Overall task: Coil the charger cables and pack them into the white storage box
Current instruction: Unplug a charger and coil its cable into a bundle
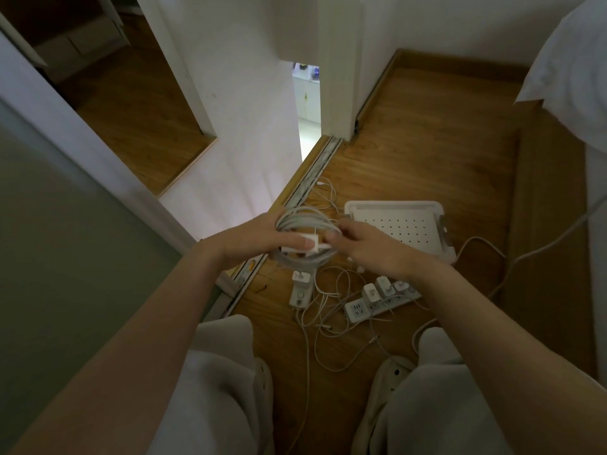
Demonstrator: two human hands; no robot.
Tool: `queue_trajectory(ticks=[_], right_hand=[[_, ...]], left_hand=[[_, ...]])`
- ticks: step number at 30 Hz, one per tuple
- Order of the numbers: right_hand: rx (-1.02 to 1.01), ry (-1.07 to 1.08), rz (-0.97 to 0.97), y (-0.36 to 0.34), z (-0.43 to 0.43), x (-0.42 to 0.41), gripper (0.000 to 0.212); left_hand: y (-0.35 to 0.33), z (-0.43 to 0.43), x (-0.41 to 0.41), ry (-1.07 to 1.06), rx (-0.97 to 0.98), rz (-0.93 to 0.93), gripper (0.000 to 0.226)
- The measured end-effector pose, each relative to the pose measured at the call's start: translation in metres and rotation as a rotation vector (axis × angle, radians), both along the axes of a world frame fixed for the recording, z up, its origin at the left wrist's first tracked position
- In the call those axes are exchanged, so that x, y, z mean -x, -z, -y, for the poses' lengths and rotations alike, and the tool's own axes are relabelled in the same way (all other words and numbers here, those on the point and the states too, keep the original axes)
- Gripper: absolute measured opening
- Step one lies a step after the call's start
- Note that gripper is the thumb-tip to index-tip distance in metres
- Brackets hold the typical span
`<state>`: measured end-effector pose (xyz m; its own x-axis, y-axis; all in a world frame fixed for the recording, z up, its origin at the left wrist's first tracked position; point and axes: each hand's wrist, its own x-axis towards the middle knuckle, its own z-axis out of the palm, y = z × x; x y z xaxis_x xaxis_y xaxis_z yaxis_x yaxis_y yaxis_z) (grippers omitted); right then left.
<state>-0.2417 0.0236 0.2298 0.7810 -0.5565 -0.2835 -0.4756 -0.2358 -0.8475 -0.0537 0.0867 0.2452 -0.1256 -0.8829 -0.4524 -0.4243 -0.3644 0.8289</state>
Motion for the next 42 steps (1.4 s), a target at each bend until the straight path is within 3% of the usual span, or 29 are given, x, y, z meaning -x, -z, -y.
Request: queue_trajectory(ticks=[3, 5, 9, 12, 18, 20, 24, 27, 31, 36, 40, 42], right_hand=[[0.040, 0.267, 0.098, -0.002, -0.003, -0.010, 0.036], [-0.015, 0.375, 0.162, -0.001, -0.006, -0.017, 0.037], [-0.072, 0.460, 0.177, 0.006, -0.015, -0.030, 0.039], [-0.086, 0.415, 0.249, 0.008, -0.020, -0.035, 0.036], [0.015, 0.209, 0.240, 0.006, -0.013, -0.027, 0.015], [0.209, 0.119, 0.147, 0.009, -0.009, -0.021, 0.012], [0.807, 0.020, -0.141, 0.013, -0.009, -0.012, 0.024], [0.929, 0.060, -0.254, 0.009, -0.012, -0.012, 0.024], [0.674, 0.238, -0.225, 0.006, -0.016, -0.013, 0.029], [0.399, 0.337, -0.093, 0.007, -0.011, -0.012, 0.019], [-0.248, 0.445, 0.181, 0.000, -0.013, -0.016, 0.019], [-0.413, 0.603, 0.335, -0.001, -0.013, -0.017, 0.019]], left_hand=[[0.007, 0.004, 0.011, -0.386, 0.097, -0.133, 0.060], [0.011, 0.005, 0.024, -0.587, 0.165, -0.301, 0.053], [0.007, 0.004, 0.047, -0.802, 0.237, -0.560, 0.031], [0.002, 0.006, 0.048, -0.957, 0.189, -0.676, 0.035], [-0.002, 0.013, 0.036, -0.972, 0.276, -0.470, 0.042], [-0.003, 0.013, 0.034, -0.970, 0.308, -0.405, 0.035], [-0.002, 0.010, 0.032, -0.884, 0.327, -0.302, 0.012], [-0.002, 0.009, 0.031, -0.844, 0.354, -0.245, 0.004], [0.000, 0.010, 0.029, -0.830, 0.349, -0.205, 0.012], [0.003, 0.011, 0.034, -0.802, 0.323, -0.175, 0.020], [0.007, 0.011, 0.038, -0.745, 0.322, -0.136, 0.024], [0.005, 0.010, 0.041, -0.730, 0.306, -0.210, 0.024]])
